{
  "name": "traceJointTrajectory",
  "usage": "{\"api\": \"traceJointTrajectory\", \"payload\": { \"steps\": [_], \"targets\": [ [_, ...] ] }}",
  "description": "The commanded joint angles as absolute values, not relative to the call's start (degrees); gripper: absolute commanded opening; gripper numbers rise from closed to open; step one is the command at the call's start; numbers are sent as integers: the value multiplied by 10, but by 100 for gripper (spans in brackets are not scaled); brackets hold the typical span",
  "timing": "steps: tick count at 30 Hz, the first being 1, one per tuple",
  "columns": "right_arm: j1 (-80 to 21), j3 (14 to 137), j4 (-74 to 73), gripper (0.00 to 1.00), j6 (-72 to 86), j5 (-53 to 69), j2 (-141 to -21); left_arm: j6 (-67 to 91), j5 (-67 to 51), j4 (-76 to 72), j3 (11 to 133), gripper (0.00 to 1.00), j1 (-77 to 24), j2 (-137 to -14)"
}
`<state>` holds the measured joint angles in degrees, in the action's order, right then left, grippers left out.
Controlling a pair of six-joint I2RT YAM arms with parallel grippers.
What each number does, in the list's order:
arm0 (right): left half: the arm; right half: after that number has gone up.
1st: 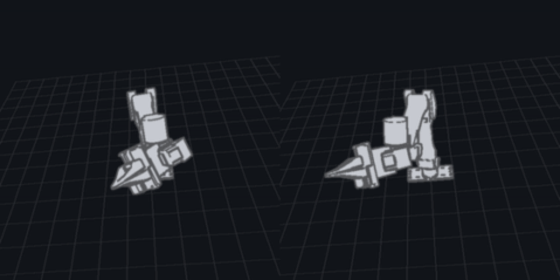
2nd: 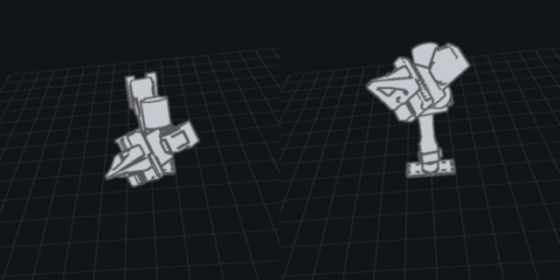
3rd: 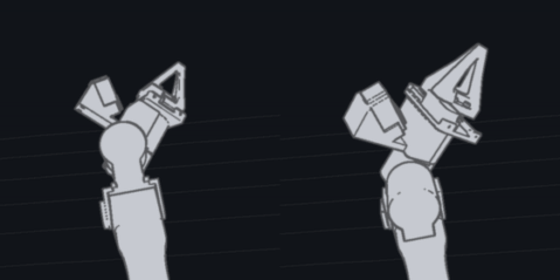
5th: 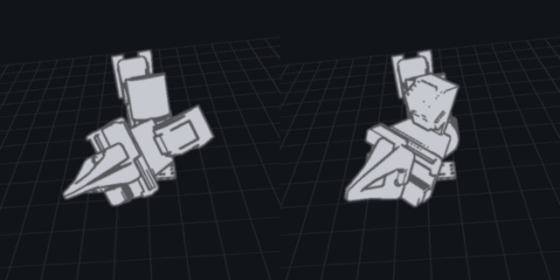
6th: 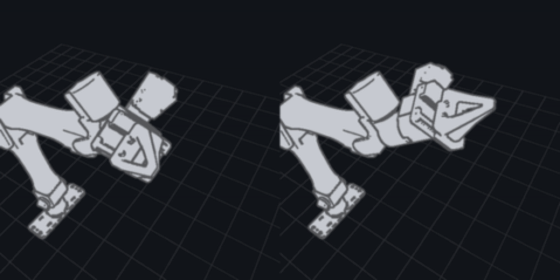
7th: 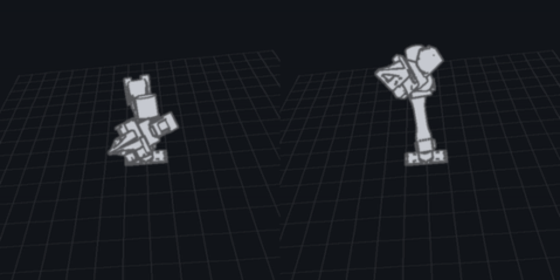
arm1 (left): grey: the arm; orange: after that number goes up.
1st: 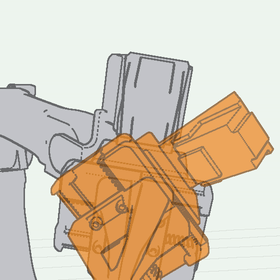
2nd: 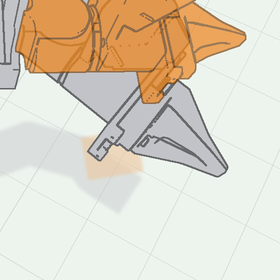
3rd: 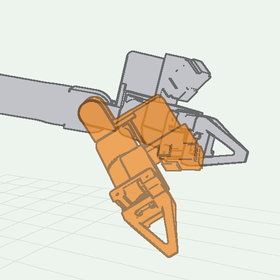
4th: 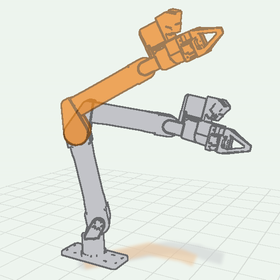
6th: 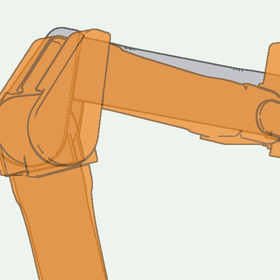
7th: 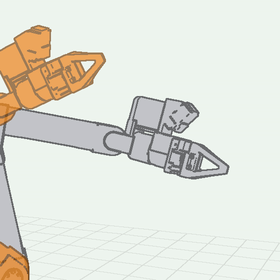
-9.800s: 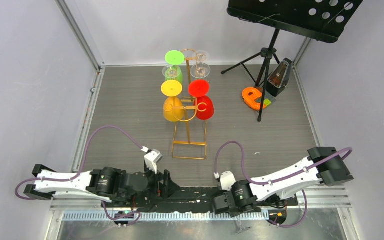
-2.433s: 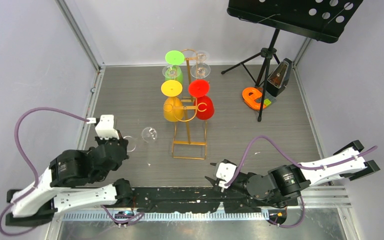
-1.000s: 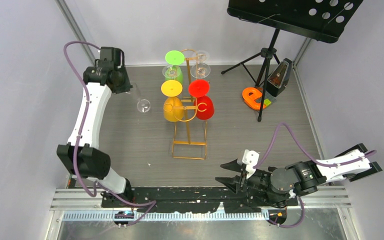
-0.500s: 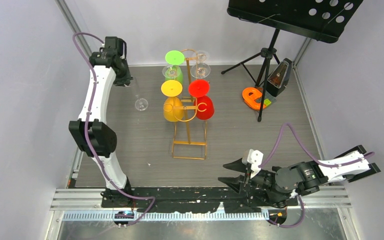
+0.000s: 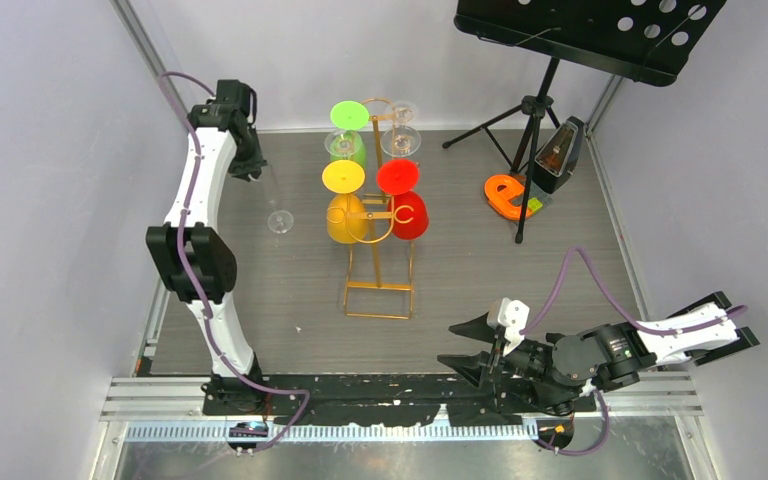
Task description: Take the wine glass off the wine glass rack
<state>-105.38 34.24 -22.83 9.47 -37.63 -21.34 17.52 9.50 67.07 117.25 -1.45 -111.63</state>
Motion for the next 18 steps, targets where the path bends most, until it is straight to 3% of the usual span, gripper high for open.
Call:
{"api": "traceJointTrajectory", "payload": {
  "steps": [1, 6, 12, 18],
  "targets": [
    [-1057, 343, -212, 62, 104, -395, -205, 166, 95, 667, 1201, 0, -9, -1121],
    [-1057, 345, -212, 64, 106, -398, -207, 166, 95, 667, 1202, 12, -9, -1118],
    [-1057, 350, -212, 66, 110, -402, -211, 165, 94, 666, 1193, 45, -9, -1096],
    [-1057, 365, -218, 67, 110, -410, -223, 171, 94, 668, 1190, 70, -9, -1056]
  ]
}}
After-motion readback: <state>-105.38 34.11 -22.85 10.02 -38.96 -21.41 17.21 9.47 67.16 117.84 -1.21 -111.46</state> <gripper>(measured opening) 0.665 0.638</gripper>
